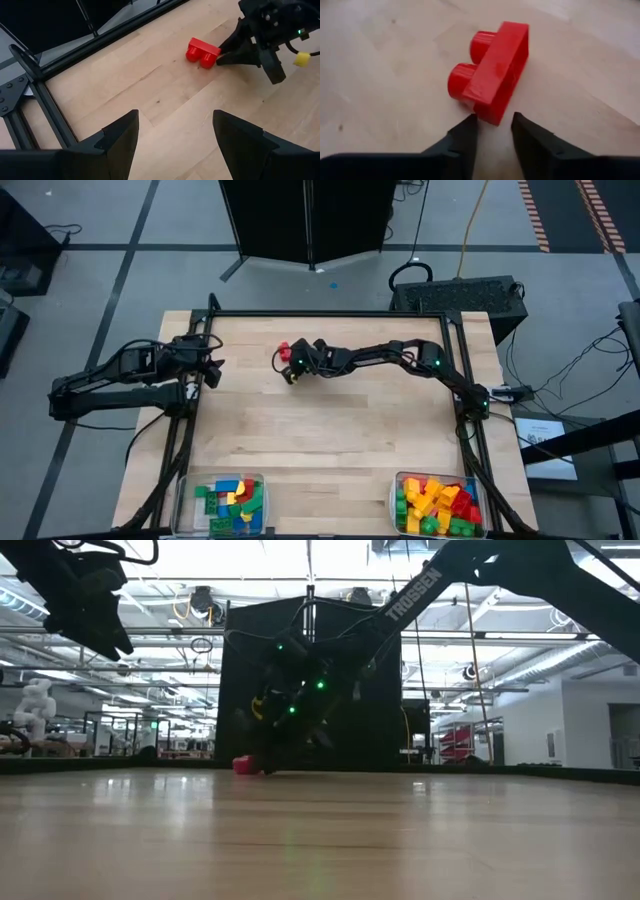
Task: Sort blocks by size
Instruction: Put the red game piece into the right transparent bin
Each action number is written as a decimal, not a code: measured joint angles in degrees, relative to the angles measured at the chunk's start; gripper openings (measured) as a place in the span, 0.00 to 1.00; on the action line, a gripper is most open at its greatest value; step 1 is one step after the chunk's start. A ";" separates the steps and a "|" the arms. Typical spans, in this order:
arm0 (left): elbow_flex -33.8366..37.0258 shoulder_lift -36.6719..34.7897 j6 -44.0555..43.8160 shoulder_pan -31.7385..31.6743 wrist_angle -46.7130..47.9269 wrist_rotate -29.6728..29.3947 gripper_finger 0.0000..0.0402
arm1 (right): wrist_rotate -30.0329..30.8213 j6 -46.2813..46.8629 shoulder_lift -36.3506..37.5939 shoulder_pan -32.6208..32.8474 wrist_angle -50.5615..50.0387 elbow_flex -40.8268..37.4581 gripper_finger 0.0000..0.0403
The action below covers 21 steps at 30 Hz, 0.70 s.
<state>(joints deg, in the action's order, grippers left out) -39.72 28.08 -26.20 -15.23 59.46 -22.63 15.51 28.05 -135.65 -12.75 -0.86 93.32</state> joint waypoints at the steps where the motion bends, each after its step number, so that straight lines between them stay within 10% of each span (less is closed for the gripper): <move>1: 0.00 0.00 0.00 0.00 0.01 0.00 0.64 | 0.02 1.48 0.15 0.00 -0.03 0.00 0.27; 13: 0.00 -0.01 -0.09 -0.01 0.11 0.01 0.64 | -5.44 8.55 4.50 2.06 -2.71 -0.11 0.02; 21: 0.00 0.01 -0.24 -0.01 0.13 0.02 0.64 | -1.10 5.45 7.40 2.68 4.02 -0.07 0.28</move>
<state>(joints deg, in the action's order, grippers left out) -39.72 28.09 -26.44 -15.24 59.59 -22.62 14.41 33.50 -128.25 -10.07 3.15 93.25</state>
